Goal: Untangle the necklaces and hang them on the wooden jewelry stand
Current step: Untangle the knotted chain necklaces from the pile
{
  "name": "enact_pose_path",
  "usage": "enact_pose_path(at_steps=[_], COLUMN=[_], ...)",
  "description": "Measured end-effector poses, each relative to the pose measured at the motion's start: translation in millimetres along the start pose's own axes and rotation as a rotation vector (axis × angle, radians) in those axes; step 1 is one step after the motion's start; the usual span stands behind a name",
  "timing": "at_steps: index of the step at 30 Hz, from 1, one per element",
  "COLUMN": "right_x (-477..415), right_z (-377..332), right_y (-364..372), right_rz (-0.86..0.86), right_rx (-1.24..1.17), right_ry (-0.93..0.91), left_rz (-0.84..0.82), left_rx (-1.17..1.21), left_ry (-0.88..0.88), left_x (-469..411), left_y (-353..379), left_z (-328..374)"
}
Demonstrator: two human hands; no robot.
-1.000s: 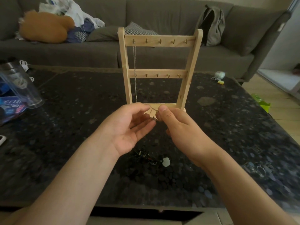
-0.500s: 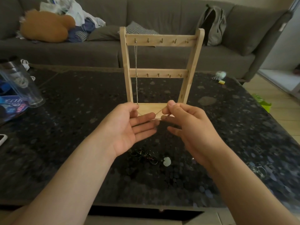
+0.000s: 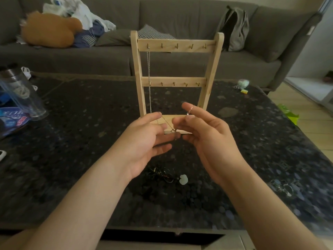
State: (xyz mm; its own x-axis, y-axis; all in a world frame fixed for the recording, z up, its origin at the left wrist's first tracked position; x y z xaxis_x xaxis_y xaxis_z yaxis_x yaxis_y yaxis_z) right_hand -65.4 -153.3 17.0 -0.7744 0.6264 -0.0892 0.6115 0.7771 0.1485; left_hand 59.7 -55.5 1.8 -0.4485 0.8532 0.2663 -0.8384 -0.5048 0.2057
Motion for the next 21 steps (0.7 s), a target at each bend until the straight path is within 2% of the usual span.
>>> enact_pose_path(at_steps=[4,7,10,17,21], right_x=[3,3,5,13,17], right_z=[-1,1,1,-12,-20], right_y=[-3,2,8,6,9], right_rz=[0.099,0.103,0.098,0.256,0.329], right_rx=[0.262,0.515,0.645,0.841,1.151], right_ry=[-0.079,-0.125,-0.150,-0.265,-0.317], left_rz=[0.070,0.078,0.086,0.045,0.053], left_rx=[-0.060,-0.118,-0.191,-0.356,-0.426], left_ry=[0.152,0.263,0.340,0.246,0.219], left_x=[2,5,7,3,0], left_y=[-2,0,3,2,-1], left_z=[14,22,26,19,16])
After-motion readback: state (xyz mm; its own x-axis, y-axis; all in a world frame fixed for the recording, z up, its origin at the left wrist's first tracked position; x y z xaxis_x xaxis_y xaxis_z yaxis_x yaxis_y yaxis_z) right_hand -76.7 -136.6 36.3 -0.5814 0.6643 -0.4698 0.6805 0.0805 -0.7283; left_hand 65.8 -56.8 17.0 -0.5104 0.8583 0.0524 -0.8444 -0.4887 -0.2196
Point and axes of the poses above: each hand's wrist, its own x-axis away from the middle knuckle, its own y-axis out of the palm, z = x × y, the point moved 8 cm from there along -x, towards the middle knuckle, and after that the axes turned 11 degrees about -z, right-handed, at the moved point
